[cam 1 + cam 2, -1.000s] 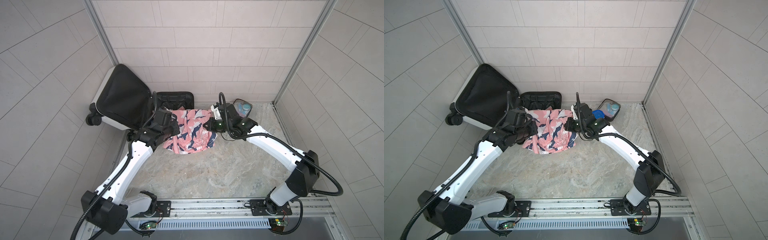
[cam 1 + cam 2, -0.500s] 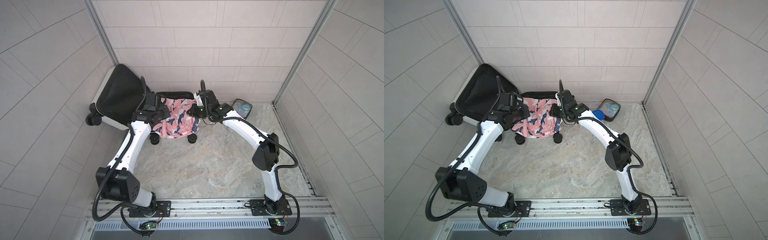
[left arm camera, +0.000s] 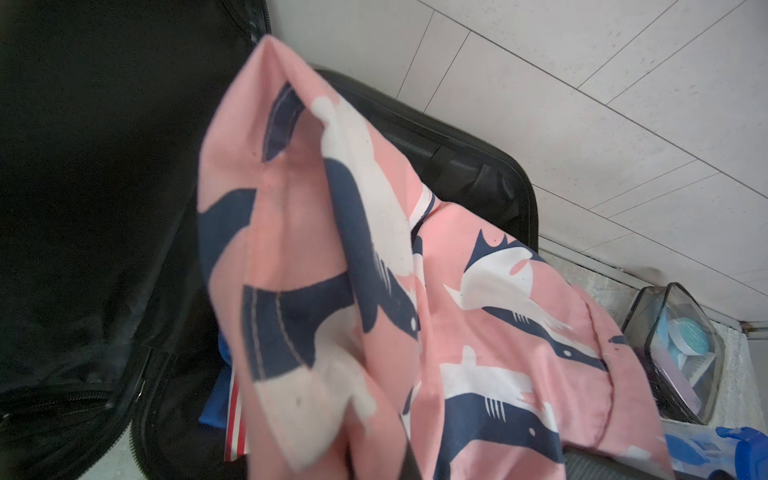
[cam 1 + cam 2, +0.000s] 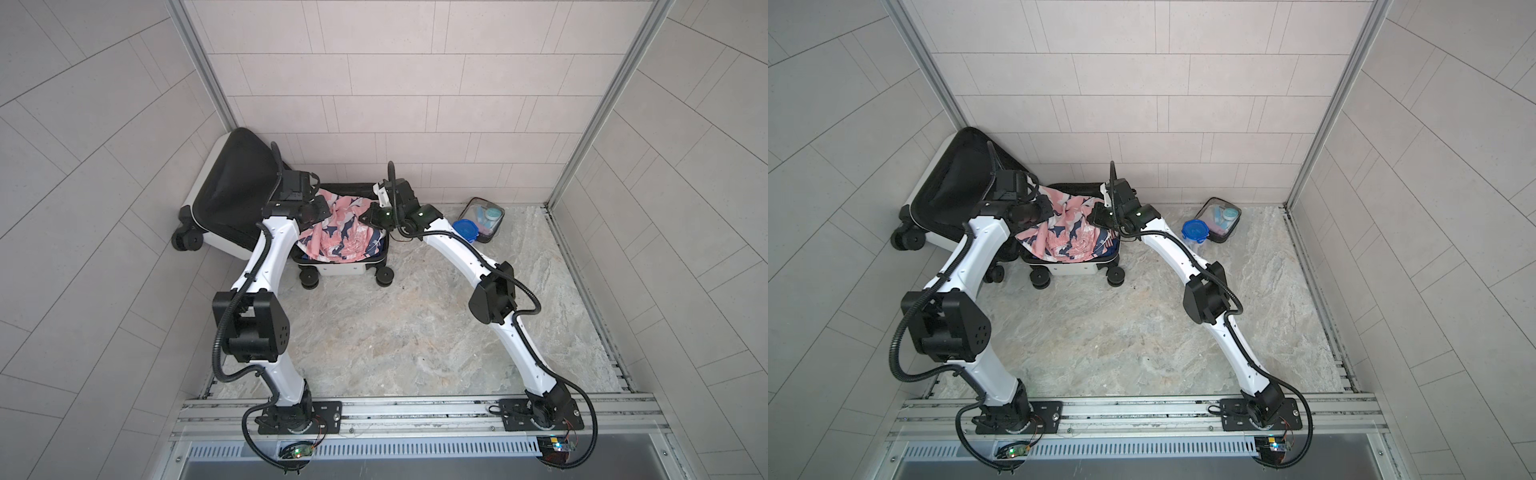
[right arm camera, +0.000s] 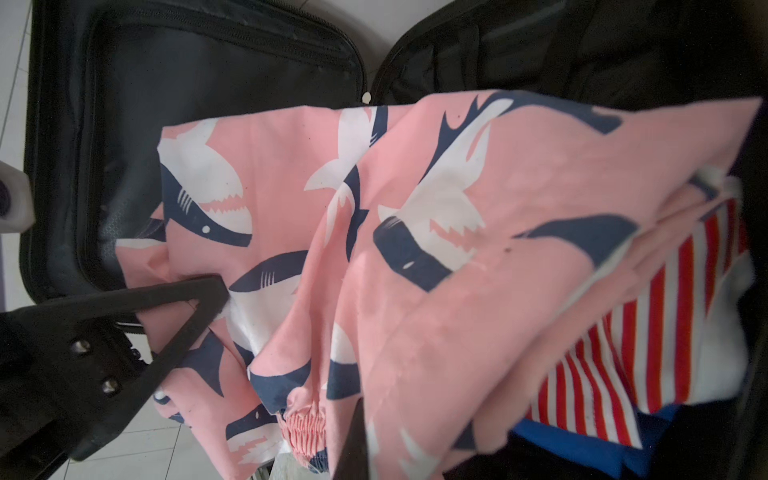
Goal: Pack the luggage
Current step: 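Lower the pink garment onto the striped shirt with both grippers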
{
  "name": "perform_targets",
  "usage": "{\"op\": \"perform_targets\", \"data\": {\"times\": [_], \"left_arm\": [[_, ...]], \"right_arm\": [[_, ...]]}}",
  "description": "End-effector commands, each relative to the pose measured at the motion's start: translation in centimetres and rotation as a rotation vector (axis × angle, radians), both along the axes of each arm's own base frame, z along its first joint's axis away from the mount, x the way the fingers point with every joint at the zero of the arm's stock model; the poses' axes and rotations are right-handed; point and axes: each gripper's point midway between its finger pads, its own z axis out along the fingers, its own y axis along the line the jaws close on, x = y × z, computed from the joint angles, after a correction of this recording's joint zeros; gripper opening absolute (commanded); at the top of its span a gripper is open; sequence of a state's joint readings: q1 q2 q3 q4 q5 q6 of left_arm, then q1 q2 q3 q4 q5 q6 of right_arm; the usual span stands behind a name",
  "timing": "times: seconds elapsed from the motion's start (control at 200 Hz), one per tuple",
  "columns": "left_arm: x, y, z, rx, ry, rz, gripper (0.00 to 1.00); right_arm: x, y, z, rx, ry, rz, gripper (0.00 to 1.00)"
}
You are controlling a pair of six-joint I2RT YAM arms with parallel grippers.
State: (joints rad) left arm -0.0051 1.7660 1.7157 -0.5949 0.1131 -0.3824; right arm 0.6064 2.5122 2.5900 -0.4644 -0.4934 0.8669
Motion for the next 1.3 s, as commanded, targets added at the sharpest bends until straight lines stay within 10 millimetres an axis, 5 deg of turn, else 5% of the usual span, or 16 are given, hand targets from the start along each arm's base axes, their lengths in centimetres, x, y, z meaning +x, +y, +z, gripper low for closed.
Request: {"op": "perform_targets", "data": {"times": [0.0, 0.345, 0.665, 0.906, 1.051, 1.296], "left_arm": [[1.8, 0.4, 0.8, 0.007, -0.038, -0.021, 0.00], [4.8, 2.0, -3.6, -0.019, 0.027, -0.007, 0.00], [5.6, 3.8, -8.3, -0.032, 0.103, 0.018, 0.00], [5.7, 4.3, -11.1, -0.044, 0.158, 0.033, 0.00], [5.7, 4.7, -12.2, -0.046, 0.183, 0.053, 0.00], [5.5, 6.0, -12.7, -0.045, 0.201, 0.090, 0.00]], "right_arm": [[1.5, 0.7, 3.0, 0.114, -0.083, -0.007, 0.00], [4.8, 0.9, 0.5, 0.169, -0.105, -0.077, 0.00], [5.5, 0.7, -4.9, 0.097, -0.042, -0.087, 0.00], [6.5, -0.8, -6.6, 0.057, -0.020, -0.113, 0.00], [6.1, -1.0, -6.5, 0.038, -0.024, -0.096, 0.23], [5.6, -1.4, -3.3, 0.020, -0.092, -0.077, 0.56]]}}
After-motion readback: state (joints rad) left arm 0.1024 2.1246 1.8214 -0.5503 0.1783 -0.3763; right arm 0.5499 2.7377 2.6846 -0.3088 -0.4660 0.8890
